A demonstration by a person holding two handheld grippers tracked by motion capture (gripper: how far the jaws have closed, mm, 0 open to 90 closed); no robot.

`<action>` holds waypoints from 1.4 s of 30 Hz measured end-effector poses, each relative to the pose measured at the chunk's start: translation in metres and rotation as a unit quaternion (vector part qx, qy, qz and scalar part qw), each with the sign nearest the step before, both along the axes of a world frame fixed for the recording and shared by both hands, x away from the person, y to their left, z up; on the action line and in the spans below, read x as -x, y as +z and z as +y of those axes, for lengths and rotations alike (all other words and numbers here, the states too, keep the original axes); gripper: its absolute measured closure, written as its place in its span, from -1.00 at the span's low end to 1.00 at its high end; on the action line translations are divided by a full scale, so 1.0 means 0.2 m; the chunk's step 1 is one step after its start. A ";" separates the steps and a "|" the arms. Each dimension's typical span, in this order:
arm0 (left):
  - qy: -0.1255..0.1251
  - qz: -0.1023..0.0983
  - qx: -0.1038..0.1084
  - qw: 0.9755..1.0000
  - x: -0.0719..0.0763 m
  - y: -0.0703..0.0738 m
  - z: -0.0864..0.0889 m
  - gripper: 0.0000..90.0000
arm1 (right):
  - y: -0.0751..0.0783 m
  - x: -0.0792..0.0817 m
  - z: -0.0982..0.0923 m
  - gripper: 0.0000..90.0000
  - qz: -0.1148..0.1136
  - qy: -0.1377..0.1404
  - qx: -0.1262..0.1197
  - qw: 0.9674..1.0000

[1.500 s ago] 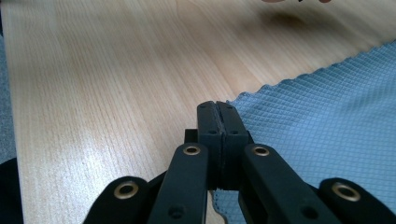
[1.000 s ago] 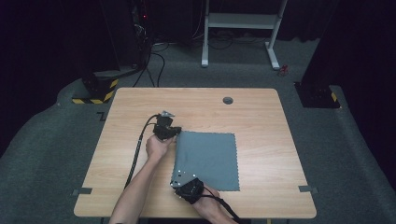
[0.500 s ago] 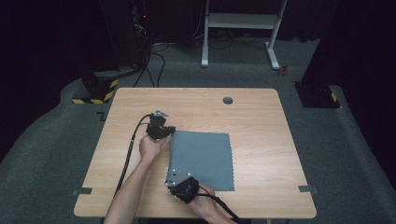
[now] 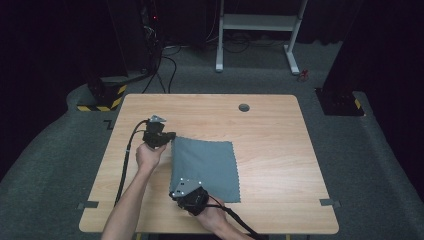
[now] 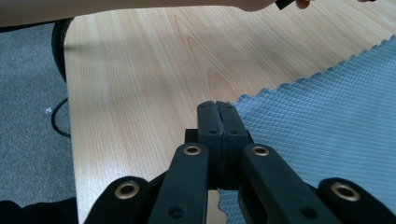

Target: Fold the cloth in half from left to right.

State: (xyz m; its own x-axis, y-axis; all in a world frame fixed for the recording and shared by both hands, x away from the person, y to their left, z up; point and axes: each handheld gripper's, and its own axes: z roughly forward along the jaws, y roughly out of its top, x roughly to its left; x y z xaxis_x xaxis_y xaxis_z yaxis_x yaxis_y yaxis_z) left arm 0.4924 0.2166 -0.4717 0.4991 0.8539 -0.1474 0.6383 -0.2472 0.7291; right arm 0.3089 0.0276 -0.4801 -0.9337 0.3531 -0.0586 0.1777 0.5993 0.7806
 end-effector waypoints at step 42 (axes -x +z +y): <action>-0.071 0.015 0.027 0.997 -0.12 -0.16 -0.51 1.00 | -0.17 0.03 -0.64 1.00 0.023 -0.132 -0.004 0.991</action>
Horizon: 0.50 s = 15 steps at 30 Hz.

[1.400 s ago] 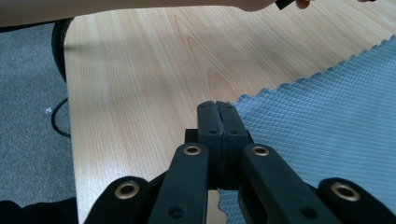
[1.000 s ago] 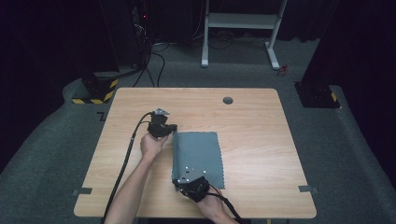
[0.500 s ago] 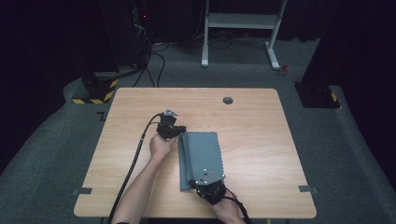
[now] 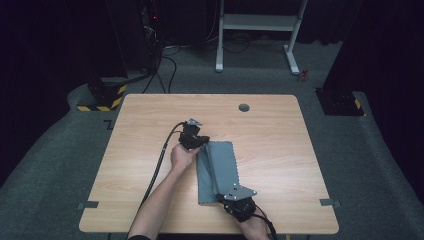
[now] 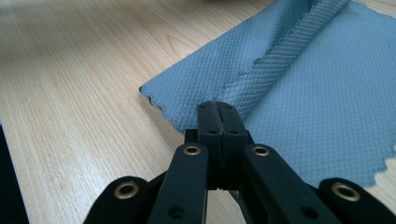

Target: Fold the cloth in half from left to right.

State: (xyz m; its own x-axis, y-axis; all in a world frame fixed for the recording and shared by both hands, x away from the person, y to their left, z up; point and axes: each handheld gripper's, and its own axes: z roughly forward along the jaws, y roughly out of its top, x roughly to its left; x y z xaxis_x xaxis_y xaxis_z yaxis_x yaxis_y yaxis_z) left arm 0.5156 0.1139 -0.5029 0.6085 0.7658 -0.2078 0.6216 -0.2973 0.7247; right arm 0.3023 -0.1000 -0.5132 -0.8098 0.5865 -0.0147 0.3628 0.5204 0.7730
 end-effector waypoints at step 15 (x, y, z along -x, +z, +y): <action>-0.024 -0.010 -0.012 1.000 -0.02 0.04 -0.13 1.00 | 0.00 0.01 -0.08 1.00 -0.003 -0.017 -0.001 1.000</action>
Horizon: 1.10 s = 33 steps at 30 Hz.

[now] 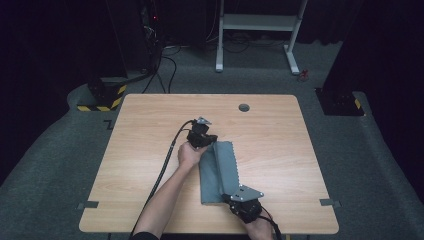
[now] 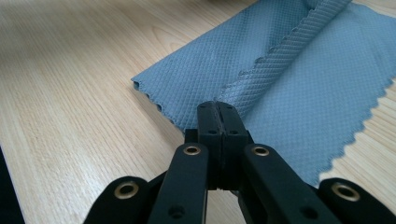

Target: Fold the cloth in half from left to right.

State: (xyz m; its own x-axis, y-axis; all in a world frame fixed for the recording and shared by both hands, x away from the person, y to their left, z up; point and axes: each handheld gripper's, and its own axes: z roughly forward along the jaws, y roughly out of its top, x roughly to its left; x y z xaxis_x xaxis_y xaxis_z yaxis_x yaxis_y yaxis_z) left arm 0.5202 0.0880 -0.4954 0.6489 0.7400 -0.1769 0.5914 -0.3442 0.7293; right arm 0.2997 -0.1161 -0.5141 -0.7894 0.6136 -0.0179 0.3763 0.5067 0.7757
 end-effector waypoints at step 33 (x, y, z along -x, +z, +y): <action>-0.030 0.001 -0.034 0.999 -0.04 -0.03 -0.28 0.99 | -0.03 0.02 -0.17 1.00 0.012 -0.043 -0.005 0.999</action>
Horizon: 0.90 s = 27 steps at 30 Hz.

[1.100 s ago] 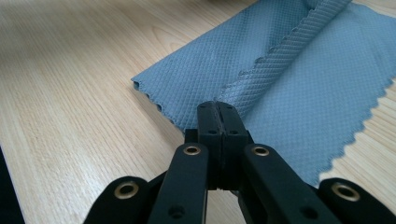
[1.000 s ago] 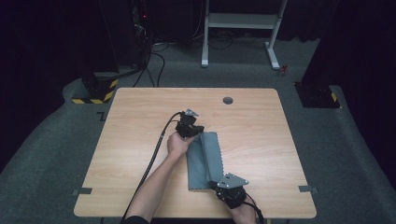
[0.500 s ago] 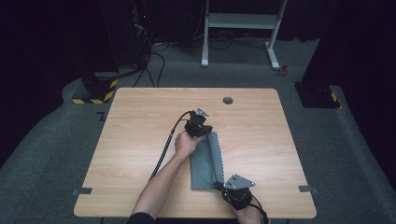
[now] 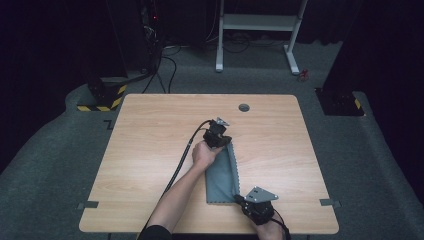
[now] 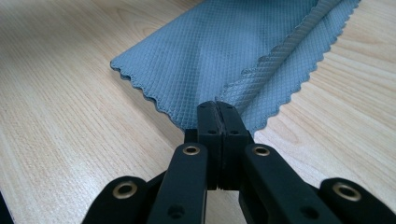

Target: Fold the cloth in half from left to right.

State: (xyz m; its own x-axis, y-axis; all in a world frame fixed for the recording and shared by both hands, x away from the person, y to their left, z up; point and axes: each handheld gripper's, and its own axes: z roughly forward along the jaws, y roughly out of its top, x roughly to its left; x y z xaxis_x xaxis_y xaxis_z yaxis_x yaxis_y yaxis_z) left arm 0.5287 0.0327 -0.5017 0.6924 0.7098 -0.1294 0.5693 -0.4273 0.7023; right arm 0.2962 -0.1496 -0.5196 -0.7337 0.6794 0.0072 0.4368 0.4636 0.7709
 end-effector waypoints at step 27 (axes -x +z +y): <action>0.073 -0.058 0.003 0.996 0.07 0.07 0.11 0.22 | 0.01 -0.07 -0.10 0.59 0.009 -0.045 -0.002 0.999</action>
State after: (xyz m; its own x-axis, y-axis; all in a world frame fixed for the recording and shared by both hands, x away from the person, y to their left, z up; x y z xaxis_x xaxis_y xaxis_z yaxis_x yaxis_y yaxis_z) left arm 0.5142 0.0544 -0.4873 0.5922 0.8036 -0.0595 0.5407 -0.3416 0.7687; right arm 0.3111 -0.1698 -0.5166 -0.6693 0.7427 0.0221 0.4899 0.4188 0.7646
